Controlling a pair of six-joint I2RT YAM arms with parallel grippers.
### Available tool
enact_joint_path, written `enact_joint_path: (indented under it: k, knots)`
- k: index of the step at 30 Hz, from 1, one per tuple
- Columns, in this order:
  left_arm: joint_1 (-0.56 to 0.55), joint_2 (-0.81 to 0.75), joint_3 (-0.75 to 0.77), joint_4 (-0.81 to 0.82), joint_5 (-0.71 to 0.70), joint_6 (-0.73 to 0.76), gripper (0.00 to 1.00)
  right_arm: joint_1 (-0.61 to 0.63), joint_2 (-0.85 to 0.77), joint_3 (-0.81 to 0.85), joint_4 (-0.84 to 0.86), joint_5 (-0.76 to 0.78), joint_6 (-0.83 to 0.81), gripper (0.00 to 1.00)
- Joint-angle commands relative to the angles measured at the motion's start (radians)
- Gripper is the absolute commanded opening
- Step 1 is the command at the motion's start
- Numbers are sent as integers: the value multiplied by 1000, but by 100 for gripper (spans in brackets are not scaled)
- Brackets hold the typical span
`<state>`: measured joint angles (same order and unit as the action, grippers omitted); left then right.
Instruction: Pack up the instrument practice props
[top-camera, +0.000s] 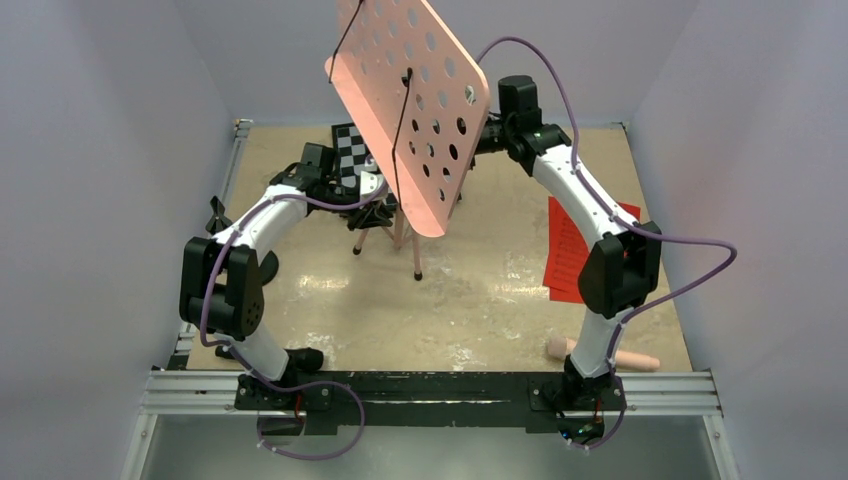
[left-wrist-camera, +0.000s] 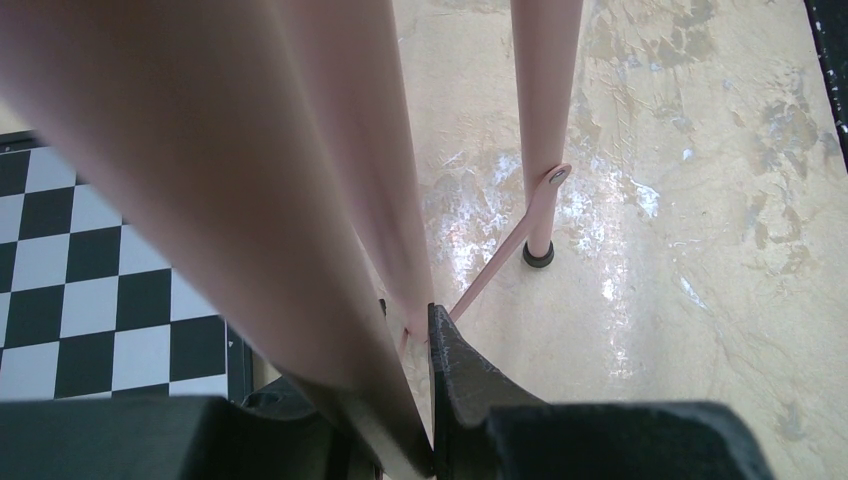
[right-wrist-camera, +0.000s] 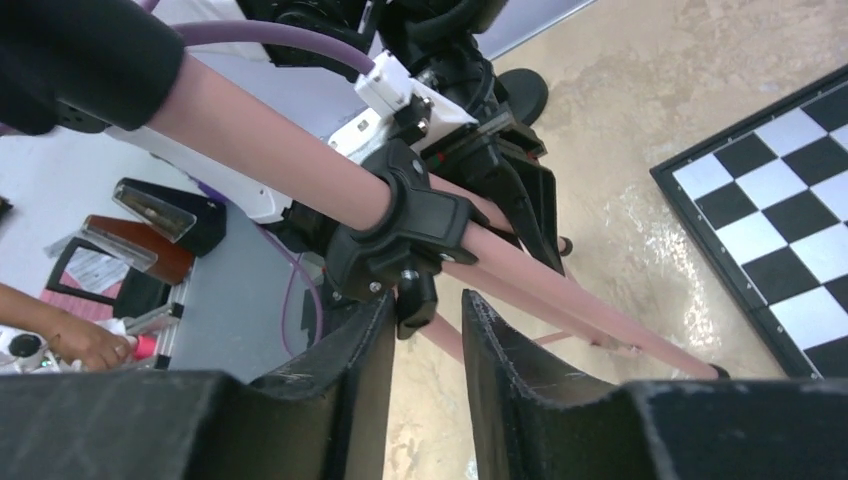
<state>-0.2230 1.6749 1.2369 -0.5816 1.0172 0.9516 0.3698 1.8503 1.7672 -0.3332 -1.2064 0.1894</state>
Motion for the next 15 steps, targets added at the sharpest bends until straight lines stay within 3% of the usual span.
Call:
enact_joint_path:
  k: [1, 11, 13, 15]
  knots:
    - [-3, 43, -57, -197, -140, -45, 0, 13, -25, 73, -83, 5, -149, 32]
    - [-3, 51, -43, -207, -140, -63, 0, 37, -150, -4, -160, 88, -462, 14]
    - [-3, 56, -36, -211, -138, -65, 0, 41, -190, -57, -113, 113, -491, 15]
    - [-3, 57, -33, -211, -138, -66, 0, 45, -216, -86, -90, 130, -506, 23]
